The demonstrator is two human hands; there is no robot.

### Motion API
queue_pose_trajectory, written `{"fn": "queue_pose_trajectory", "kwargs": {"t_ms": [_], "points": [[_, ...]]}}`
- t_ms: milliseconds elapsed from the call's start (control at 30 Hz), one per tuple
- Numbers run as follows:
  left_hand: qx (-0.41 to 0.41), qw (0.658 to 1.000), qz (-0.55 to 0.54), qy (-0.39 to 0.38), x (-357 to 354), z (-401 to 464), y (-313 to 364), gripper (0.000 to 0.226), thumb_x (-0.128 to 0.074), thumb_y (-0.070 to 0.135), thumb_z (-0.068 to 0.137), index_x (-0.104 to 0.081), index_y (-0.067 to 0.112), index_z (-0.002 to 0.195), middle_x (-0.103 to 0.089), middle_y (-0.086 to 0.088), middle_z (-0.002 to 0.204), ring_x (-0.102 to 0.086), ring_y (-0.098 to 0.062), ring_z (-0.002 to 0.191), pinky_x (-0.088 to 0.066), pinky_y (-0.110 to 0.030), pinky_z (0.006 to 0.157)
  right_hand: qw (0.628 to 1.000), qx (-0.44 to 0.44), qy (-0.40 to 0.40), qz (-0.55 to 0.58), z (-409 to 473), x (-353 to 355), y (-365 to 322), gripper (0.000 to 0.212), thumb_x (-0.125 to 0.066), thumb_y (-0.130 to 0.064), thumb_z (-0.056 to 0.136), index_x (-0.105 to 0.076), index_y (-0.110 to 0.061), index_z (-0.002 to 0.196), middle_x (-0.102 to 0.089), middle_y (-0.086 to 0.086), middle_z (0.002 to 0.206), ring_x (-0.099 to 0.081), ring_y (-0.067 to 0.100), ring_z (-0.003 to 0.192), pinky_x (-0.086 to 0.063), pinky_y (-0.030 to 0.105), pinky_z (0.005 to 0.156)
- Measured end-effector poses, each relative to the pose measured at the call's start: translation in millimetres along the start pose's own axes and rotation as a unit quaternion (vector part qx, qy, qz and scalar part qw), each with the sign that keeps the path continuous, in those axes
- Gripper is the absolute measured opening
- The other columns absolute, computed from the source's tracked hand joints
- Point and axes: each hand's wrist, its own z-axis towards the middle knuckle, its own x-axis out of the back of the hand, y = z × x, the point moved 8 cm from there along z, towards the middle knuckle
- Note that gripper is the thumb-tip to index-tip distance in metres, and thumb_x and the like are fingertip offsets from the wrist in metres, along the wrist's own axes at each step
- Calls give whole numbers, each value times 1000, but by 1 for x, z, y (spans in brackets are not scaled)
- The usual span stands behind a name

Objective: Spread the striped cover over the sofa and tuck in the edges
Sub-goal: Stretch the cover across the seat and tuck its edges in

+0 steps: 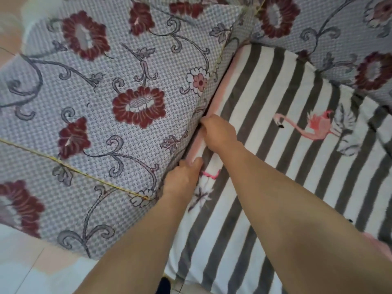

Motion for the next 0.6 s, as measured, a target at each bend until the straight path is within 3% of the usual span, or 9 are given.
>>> {"fn": "queue_pose_trajectory", "kwargs": {"t_ms": [100, 133, 200, 300, 400, 433, 500, 567, 600], "points": [[-21, 998, 48, 18, 9, 4, 1, 47, -15, 2, 84, -47, 11, 118, -55, -11, 109, -69, -27, 84, -52, -33, 62, 998, -26, -12, -48, 11, -4, 3, 26, -46, -11, 89, -58, -12, 112, -58, 14, 107, -61, 38, 100, -48, 41, 76], [-24, 997, 76, 24, 18, 5, -1, 52, -16, 2, 81, -57, 10, 112, -59, -9, 104, -71, -23, 79, -54, -31, 61, 998, -24, -6, -52, 12, -2, 1, 26, -46, -8, 87, -58, -12, 110, -59, 15, 106, -61, 39, 99, -48, 41, 76], [-30, 993, 113, -5, 24, 9, -4, 39, -32, -2, 86, -64, 8, 105, -64, -9, 104, -70, -23, 84, -55, -32, 66, 999, 6, 8, -33, 13, 3, -4, 25, -47, -4, 84, -59, -10, 105, -60, 16, 102, -61, 39, 95, -46, 40, 70], [-27, 991, 71, -115, 8, 11, -3, 25, -50, 6, 90, -63, 12, 111, -65, -6, 114, -64, -26, 104, -51, -35, 78, 994, 44, -4, 96, 4, 2, -3, 26, -47, -1, 86, -54, -9, 109, -60, 16, 102, -59, 36, 93, -48, 40, 72], [26, 996, 0, -87, 17, 10, -2, 36, -53, 5, 87, -52, 5, 123, -57, -13, 122, -60, -28, 109, -52, -37, 83, 968, -38, 47, 245, 1, 14, 14, 24, -44, 3, 84, -45, -13, 101, -60, 9, 94, -58, 27, 83, -48, 35, 69], [31, 996, -29, -72, 19, 10, 2, 47, -53, 7, 87, -41, 0, 131, -49, -16, 129, -55, -30, 113, -50, -38, 87, 943, -93, 81, 308, 4, 20, 23, 21, -44, 2, 85, -46, -13, 100, -58, 5, 93, -56, 21, 82, -45, 31, 67], [23, 997, -54, -58, 19, 13, 9, 67, -49, 17, 91, -15, -5, 144, -30, -22, 144, -44, -32, 124, -44, -39, 97, 857, -209, 97, 461, 19, 17, 36, 11, -48, -12, 92, -50, -12, 103, -55, 0, 94, -52, 14, 82, -43, 26, 70], [8, 997, -36, -63, 16, 19, 16, 66, -38, 26, 97, -8, -8, 145, -16, -23, 153, -39, -34, 128, -41, -40, 100, 761, -270, 25, 589, 37, 3, 33, 30, -44, -32, 98, -51, -7, 114, -58, 6, 113, -55, 19, 101, -46, 34, 90], [1, 998, -22, -64, 14, 23, 19, 64, -33, 28, 99, -12, -10, 145, -14, -24, 154, -37, -36, 129, -42, -42, 99, 734, -273, -27, 622, 44, -2, 25, 45, -39, -39, 100, -48, -6, 128, -55, 8, 131, -52, 22, 118, -41, 39, 103]]}}
